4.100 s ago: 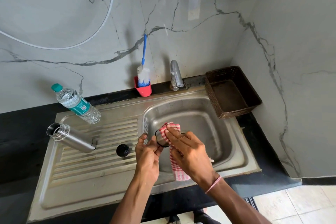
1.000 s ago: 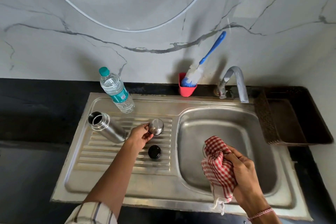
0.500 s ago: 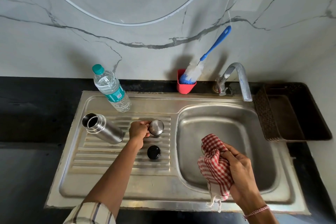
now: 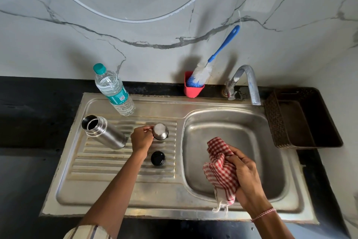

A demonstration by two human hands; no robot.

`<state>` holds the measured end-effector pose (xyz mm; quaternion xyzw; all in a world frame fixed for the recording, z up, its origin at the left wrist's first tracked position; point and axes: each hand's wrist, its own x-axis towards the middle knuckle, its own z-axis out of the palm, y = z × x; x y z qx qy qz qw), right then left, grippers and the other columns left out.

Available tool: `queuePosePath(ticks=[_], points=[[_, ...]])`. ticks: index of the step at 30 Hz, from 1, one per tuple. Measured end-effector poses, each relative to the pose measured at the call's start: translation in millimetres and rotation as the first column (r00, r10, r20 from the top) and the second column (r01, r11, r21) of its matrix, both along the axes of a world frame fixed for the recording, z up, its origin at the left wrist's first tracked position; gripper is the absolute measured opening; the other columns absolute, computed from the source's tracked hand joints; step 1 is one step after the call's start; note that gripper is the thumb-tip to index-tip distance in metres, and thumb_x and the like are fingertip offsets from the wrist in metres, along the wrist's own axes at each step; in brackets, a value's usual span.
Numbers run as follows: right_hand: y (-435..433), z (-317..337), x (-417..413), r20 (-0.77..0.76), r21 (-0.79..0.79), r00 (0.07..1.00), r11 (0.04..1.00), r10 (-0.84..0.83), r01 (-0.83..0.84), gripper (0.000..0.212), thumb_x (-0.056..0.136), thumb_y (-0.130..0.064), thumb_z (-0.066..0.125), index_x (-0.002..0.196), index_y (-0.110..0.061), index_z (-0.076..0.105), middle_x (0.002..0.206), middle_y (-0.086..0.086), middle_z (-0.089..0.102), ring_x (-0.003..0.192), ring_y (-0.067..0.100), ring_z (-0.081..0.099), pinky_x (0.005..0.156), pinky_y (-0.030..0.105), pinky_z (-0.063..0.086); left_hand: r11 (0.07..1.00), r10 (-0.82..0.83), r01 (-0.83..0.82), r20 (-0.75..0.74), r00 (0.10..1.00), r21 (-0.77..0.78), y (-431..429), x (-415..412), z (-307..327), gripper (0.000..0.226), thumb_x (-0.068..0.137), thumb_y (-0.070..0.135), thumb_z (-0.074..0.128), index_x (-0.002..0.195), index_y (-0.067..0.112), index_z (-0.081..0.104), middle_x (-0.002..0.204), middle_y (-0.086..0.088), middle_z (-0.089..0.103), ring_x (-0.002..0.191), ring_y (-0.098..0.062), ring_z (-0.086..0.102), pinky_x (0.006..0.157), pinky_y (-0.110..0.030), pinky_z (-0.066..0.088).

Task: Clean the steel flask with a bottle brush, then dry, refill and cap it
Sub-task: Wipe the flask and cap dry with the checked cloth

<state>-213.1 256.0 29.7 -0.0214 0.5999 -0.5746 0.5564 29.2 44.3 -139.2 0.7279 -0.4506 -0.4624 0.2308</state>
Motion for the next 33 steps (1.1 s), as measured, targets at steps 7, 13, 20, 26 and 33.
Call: queuePosePath(ticks=[7,13,20,26,33], points=[[-10,6,-6,0.104,-0.139,0.994,0.990,0.040,-0.026,0.031,0.096,0.002,0.052,0.125,0.001,0.063,0.119,0.028,0.068,0.099,0.037,0.069,0.084,0.045,0.061,0.928,-0.060,-0.019,-0.200,0.978,-0.371,60,-34,102,0.016,0.103,0.019,0.062,0.111,0.022,0.075,0.100,0.004,0.079,0.093,-0.019,0.075,0.078,-0.039,0.061],[-11,13,-5,0.152,-0.287,0.976,0.952,0.154,-0.105,0.033,0.095,0.001,0.052,0.127,0.003,0.061,0.120,0.026,0.066,0.107,0.036,0.065,0.099,0.051,0.051,0.961,-0.179,0.278,-0.741,0.647,0.011,130,-83,164,0.088,0.072,0.085,0.066,0.125,0.015,0.071,0.118,-0.012,0.076,0.111,-0.026,0.072,0.096,-0.035,0.058],[-2,15,-11,0.171,-0.381,0.957,0.911,0.235,-0.155,0.038,0.094,0.000,0.058,0.132,0.004,0.057,0.125,0.029,0.063,0.112,0.037,0.062,0.104,0.056,0.047,0.974,-0.208,0.208,-0.690,0.693,-0.085,163,-98,200,0.055,0.086,0.065,0.068,0.118,0.022,0.077,0.119,-0.011,0.076,0.115,-0.027,0.071,0.101,-0.042,0.052],[7,10,-9,-0.042,-0.410,0.977,0.888,0.210,-0.208,0.027,0.092,0.003,0.062,0.118,-0.003,0.058,0.119,0.023,0.068,0.105,0.037,0.065,0.090,0.047,0.053,0.973,-0.203,0.108,-0.544,0.814,-0.202,181,-108,219,0.015,0.098,0.025,0.066,0.104,0.025,0.080,0.098,-0.001,0.081,0.094,-0.015,0.076,0.080,-0.025,0.059],[18,24,-11,-0.641,-0.233,0.725,0.838,0.250,-0.494,0.033,0.095,-0.050,0.066,0.119,-0.028,0.071,0.117,-0.008,0.070,0.109,0.009,0.068,0.089,0.026,0.054,0.885,-0.320,0.156,-0.331,0.888,-0.439,188,-105,220,0.018,0.097,0.040,0.068,0.108,0.031,0.079,0.101,-0.003,0.078,0.096,-0.027,0.075,0.087,-0.056,0.060]])
